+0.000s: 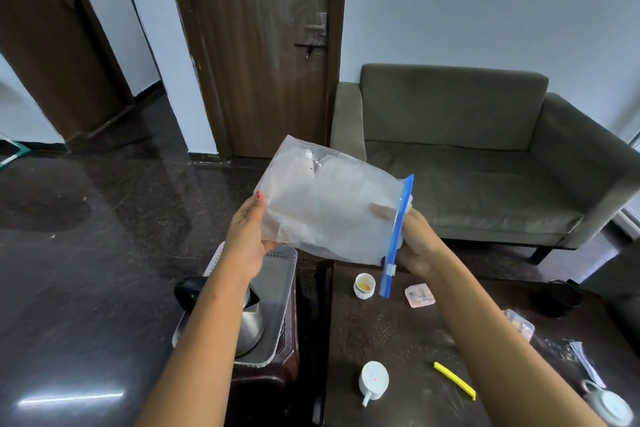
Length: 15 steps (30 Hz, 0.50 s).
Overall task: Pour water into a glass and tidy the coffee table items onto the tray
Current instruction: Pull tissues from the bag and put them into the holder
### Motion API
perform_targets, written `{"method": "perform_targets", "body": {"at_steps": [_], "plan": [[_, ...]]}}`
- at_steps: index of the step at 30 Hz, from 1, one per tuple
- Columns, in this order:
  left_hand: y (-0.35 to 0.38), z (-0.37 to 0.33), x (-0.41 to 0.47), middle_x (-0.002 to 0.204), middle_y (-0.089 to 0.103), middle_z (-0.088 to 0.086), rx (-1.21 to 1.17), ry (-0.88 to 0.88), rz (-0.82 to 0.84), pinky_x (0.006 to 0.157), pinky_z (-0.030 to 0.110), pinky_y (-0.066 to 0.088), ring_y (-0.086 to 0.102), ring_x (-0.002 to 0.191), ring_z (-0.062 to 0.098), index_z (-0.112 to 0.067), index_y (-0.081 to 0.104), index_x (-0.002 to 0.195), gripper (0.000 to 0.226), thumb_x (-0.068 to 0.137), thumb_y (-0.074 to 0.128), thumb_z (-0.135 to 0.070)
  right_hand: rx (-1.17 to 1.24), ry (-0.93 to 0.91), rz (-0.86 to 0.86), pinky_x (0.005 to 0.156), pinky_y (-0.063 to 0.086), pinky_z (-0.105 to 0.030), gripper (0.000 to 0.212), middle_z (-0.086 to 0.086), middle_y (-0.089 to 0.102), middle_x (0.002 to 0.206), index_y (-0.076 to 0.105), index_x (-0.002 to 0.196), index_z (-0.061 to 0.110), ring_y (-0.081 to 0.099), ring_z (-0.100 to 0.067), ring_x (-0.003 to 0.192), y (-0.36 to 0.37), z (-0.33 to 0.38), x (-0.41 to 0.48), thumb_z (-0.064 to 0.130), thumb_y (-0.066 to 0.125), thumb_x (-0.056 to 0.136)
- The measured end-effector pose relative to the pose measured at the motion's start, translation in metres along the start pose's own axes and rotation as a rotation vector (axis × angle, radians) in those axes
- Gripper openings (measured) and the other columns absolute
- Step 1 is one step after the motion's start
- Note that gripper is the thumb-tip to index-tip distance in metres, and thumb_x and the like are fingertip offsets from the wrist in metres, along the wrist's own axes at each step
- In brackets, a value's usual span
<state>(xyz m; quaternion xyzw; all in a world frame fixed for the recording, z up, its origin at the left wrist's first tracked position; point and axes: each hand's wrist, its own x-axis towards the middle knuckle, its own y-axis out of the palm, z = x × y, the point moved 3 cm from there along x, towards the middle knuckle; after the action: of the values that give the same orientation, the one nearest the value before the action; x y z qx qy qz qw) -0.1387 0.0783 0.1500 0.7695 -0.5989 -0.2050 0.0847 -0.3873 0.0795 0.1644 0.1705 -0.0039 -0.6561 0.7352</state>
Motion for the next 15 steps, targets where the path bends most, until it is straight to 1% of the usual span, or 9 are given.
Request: {"method": "perform_targets", "body": {"at_steps": [2, 4, 5, 7, 9, 11, 13, 15], "plan": [[-0.002, 0.004, -0.004, 0.117, 0.067, 0.003, -0.013, -0.030, -0.007, 0.071, 0.042, 0.058, 0.065, 0.104, 0.024, -0.023, 0.060, 0.117, 0.031, 0.094, 0.050, -0.040, -0.037, -0.017, -0.003, 0.087, 0.055, -0.047, 0.037, -0.006, 0.070, 0.112, 0.063, 0.116, 0.020, 0.067, -0.028, 0.103, 0.006, 0.001, 0.001, 0.024, 0.072, 0.081], [-0.005, 0.004, -0.006, 0.120, 0.066, 0.005, -0.019, -0.038, -0.006, 0.075, 0.044, 0.057, 0.064, 0.107, 0.027, -0.021, 0.059, 0.122, 0.034, 0.095, 0.049, -0.039, -0.079, -0.028, -0.021, 0.088, 0.055, -0.046, 0.038, -0.006, 0.069, 0.113, 0.063, 0.116, 0.019, 0.066, -0.027, 0.103, 0.008, 0.002, 0.002, 0.024, 0.073, 0.080], [-0.007, 0.004, -0.008, 0.121, 0.066, 0.007, -0.022, -0.039, -0.008, 0.076, 0.045, 0.057, 0.064, 0.108, 0.028, -0.019, 0.058, 0.123, 0.035, 0.095, 0.048, -0.038, -0.092, -0.034, -0.021, 0.084, 0.057, -0.043, 0.036, -0.006, 0.070, 0.111, 0.064, 0.115, 0.018, 0.068, -0.026, 0.101, 0.008, 0.001, 0.001, 0.024, 0.073, 0.081], [-0.011, 0.003, -0.009, 0.122, 0.065, 0.008, -0.028, -0.038, -0.014, 0.079, 0.047, 0.057, 0.064, 0.109, 0.029, -0.017, 0.057, 0.126, 0.037, 0.096, 0.048, -0.036, -0.097, -0.037, -0.032, 0.071, 0.058, -0.035, 0.032, -0.005, 0.073, 0.103, 0.067, 0.110, 0.016, 0.071, -0.022, 0.092, 0.005, 0.000, -0.001, 0.024, 0.073, 0.080], [-0.012, 0.002, -0.012, 0.120, 0.066, 0.007, -0.032, -0.039, 0.003, 0.077, 0.046, 0.058, 0.065, 0.107, 0.028, -0.017, 0.058, 0.124, 0.034, 0.096, 0.048, -0.034, -0.096, -0.029, -0.044, 0.062, 0.056, -0.028, 0.028, -0.002, 0.075, 0.096, 0.069, 0.105, 0.016, 0.072, -0.017, 0.083, 0.004, 0.000, -0.003, 0.025, 0.074, 0.079], [-0.013, 0.002, -0.015, 0.116, 0.068, 0.005, -0.019, -0.029, 0.033, 0.073, 0.043, 0.060, 0.066, 0.104, 0.025, -0.020, 0.062, 0.117, 0.027, 0.096, 0.049, -0.031, -0.139, -0.044, -0.017, 0.057, 0.054, -0.024, 0.026, 0.000, 0.075, 0.090, 0.070, 0.103, 0.015, 0.072, -0.014, 0.078, 0.006, 0.002, -0.006, 0.027, 0.073, 0.080], [-0.015, 0.003, -0.017, 0.112, 0.070, 0.002, 0.002, 0.001, 0.028, 0.074, 0.041, 0.059, 0.067, 0.101, 0.022, -0.023, 0.064, 0.109, 0.020, 0.097, 0.049, -0.027, -0.186, -0.073, 0.002, 0.058, 0.054, -0.023, 0.026, 0.001, 0.075, 0.088, 0.069, 0.103, 0.014, 0.072, -0.013, 0.077, 0.007, 0.003, -0.007, 0.027, 0.072, 0.080], [-0.018, 0.003, -0.018, 0.110, 0.070, 0.001, 0.014, 0.031, -0.005, 0.077, 0.041, 0.057, 0.066, 0.101, 0.020, -0.024, 0.065, 0.106, 0.018, 0.098, 0.048, -0.023, -0.190, -0.084, -0.019, 0.061, 0.056, -0.027, 0.024, 0.001, 0.075, 0.089, 0.070, 0.101, 0.016, 0.073, -0.015, 0.079, 0.003, 0.004, -0.006, 0.025, 0.074, 0.078]]}}
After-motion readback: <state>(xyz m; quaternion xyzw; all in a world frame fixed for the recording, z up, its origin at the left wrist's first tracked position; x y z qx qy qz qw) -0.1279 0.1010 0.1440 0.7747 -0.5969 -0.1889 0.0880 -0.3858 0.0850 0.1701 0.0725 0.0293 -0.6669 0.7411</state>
